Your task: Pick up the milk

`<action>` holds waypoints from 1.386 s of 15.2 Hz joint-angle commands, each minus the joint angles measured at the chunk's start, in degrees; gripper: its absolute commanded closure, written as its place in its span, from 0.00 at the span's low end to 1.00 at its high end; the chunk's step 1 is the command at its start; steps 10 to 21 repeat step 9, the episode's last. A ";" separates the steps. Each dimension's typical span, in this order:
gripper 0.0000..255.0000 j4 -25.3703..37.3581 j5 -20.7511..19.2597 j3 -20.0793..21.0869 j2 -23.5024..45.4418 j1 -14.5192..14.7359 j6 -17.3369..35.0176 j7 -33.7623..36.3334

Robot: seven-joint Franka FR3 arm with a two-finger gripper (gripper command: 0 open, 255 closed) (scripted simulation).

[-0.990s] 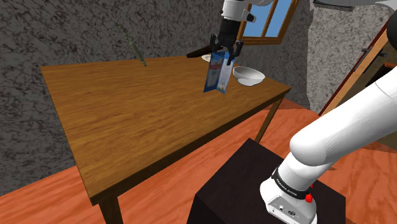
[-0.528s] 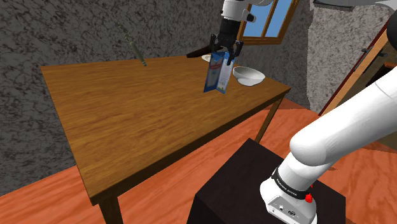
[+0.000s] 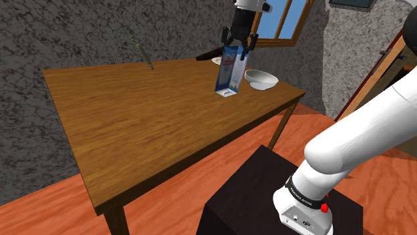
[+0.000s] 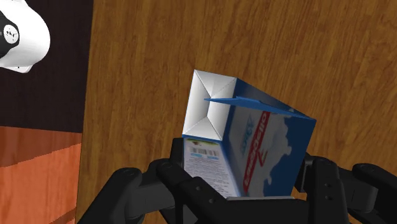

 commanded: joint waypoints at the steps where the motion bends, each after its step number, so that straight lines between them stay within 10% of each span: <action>1: 1.00 2.03 -0.07 -0.09 0.20 -0.06 -1.78 -0.03; 21: 1.00 8.31 -0.29 -0.09 1.61 -0.13 -6.65 0.25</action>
